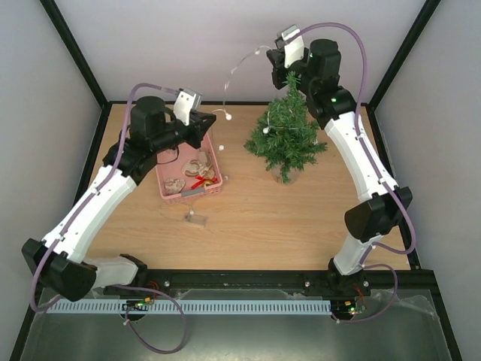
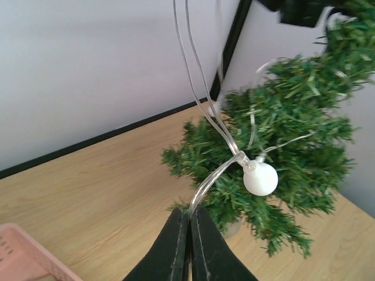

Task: Decorate the small christmas tree
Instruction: Wrap the decoration item around the Christmas tree.

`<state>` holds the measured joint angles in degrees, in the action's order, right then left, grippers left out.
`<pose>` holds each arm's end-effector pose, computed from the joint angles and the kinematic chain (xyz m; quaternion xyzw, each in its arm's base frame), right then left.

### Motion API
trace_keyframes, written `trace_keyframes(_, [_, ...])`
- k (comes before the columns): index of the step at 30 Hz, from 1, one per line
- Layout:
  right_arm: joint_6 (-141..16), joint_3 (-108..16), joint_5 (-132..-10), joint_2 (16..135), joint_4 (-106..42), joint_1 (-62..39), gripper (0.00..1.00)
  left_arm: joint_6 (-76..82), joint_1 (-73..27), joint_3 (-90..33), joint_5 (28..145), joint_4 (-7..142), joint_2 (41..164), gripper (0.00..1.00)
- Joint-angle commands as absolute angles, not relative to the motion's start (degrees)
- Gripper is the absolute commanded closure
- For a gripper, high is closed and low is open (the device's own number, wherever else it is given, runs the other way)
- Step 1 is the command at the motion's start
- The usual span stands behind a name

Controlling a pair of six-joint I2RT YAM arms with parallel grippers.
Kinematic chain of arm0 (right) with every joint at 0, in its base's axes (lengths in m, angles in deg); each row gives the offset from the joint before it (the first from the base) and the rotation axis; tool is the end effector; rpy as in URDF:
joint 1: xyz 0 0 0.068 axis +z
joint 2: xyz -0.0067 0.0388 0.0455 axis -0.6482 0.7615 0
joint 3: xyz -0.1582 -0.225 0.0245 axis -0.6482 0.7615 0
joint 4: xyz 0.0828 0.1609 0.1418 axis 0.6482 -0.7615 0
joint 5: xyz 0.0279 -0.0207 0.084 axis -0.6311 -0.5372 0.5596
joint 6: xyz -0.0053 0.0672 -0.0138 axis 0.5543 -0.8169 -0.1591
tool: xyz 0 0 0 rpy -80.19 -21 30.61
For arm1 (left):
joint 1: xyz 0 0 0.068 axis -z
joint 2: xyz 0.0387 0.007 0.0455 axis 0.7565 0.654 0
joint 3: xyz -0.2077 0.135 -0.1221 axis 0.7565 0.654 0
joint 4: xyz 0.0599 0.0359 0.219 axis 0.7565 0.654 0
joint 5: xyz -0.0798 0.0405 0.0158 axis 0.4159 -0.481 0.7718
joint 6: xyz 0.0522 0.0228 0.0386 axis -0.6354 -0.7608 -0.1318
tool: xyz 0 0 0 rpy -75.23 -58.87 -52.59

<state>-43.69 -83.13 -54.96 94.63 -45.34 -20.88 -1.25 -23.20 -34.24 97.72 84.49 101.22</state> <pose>0.3534 0.1494 0.4807 -0.3303 0.6308 0.1920 0.6754 0.2407 -0.1380 0.4212 0.2303 0.7324 -0.3059 0.5630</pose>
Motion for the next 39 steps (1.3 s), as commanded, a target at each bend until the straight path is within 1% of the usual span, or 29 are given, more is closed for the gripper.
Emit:
trace_keyframes(1, [-40.1, -84.6, -63.0, 94.2, -47.7, -20.5, 0.98, -0.7, -23.3, -31.6, 102.1, 79.7, 98.4, 0.98])
trace_keyframes(9, [-40.4, -86.2, -67.5, 93.8, -49.1, -20.5, 0.81, -0.9, -23.3, -34.6, 101.9, 79.8, 102.8, 0.98])
trace_keyframes(13, [-40.7, -86.7, -70.7, 93.8, -49.6, -21.2, 0.70, -1.2, -23.4, -36.4, 101.7, 79.8, 104.6, 0.98])
trace_keyframes(15, [-41.5, -87.5, -70.9, 93.8, -50.0, -22.1, 0.67, -1.3, -23.3, -37.6, 101.8, 80.3, 105.6, 0.98])
trace_keyframes(23, [-42.1, -88.9, -66.1, 93.1, -53.4, -26.1, 0.53, -1.7, -23.3, -40.4, 100.7, 80.2, 108.0, 0.98])
trace_keyframes(28, [-40.1, -89.3, -60.9, 92.6, -58.3, -27.6, 0.47, -2.0, -23.5, -45.1, 100.3, 80.2, 112.0, 0.98])
trace_keyframes(31, [-39.2, -91.5, -60.1, 93.2, -62.1, -27.8, 0.43, -2.2, -23.7, -49.0, 99.9, 81.2, 115.0, 0.98])
trace_keyframes(33, [-39.4, -92.9, -58.9, 93.6, -64.0, -27.8, 0.39, -2.6, -23.9, -51.3, 99.3, 82.3, 116.7, 0.98])
trace_keyframes(37, [-41.0, -95.7, -57.0, 94.0, -66.7, -28.0, 0.32, -2.6, -24.7, -52.6, 97.7, 82.7, 118.8, 0.98])
trace_keyframes(39, [-41.8, -96.5, -56.6, 94.3, -67.5, -28.2, 0.29, -2.3, -25.2, -52.7, 97.6, 82.7, 119.5, 0.98])
